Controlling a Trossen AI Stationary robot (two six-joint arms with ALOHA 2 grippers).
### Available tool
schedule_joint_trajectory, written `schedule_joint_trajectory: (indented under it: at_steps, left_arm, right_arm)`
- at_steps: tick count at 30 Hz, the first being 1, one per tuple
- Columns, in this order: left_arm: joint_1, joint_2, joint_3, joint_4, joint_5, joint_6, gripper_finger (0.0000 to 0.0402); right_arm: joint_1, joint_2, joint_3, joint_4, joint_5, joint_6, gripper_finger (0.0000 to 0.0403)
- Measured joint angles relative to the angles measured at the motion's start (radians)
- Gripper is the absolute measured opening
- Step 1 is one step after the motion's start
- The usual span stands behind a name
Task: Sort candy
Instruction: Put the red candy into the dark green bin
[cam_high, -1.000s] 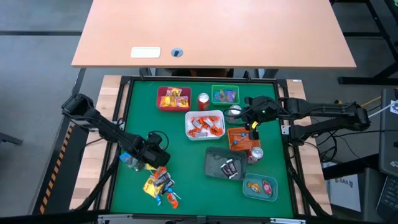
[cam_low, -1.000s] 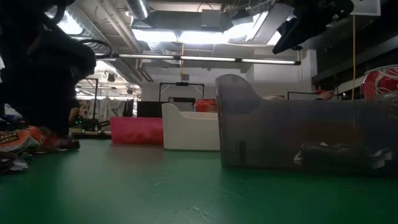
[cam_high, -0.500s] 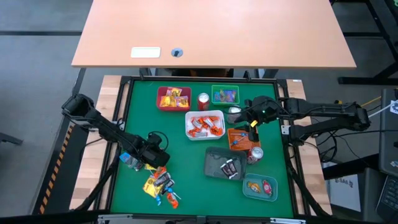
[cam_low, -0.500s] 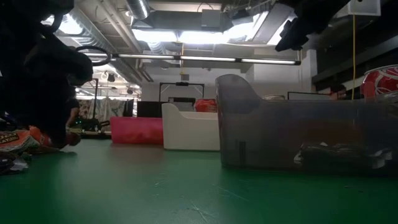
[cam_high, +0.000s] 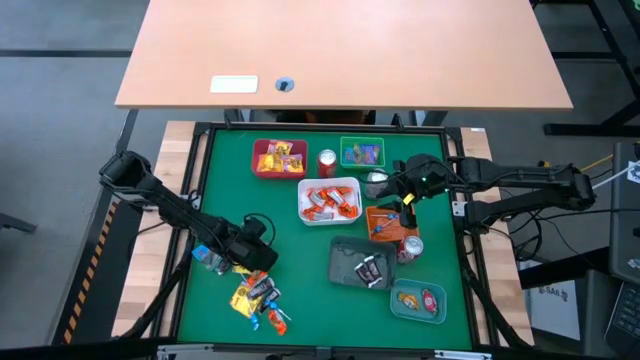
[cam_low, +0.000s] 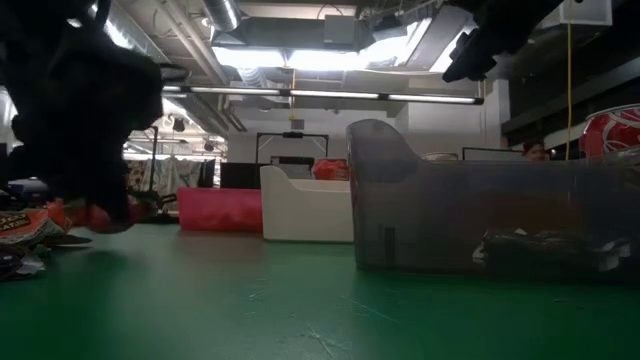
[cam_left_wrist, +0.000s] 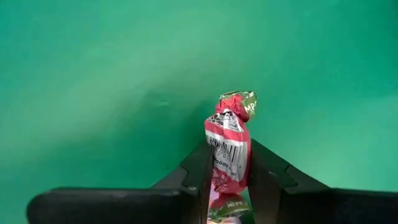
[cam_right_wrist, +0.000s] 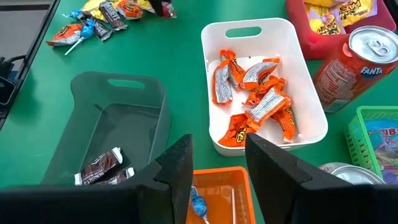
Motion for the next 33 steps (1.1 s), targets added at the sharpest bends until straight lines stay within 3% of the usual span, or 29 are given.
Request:
schedule_joint_trajectory:
  at_steps: [12,21,33]
  left_arm:
    - [0.054,0.0,0.0,0.428,0.0,0.296,0.0067]
    - [0.114,0.0,0.0,0.782,0.003,0.523,0.0067]
    - [0.162,0.0,0.0,0.821,0.039,0.565,0.0067]
  right_arm:
    - [0.001,0.021,0.0,0.174,-0.002,-0.03,0.0145]
    - [0.026,0.124,0.0,0.426,-0.209,-0.116,0.0145]
    - [0.151,0.301,0.004,0.748,-0.208,-0.192,0.0145]
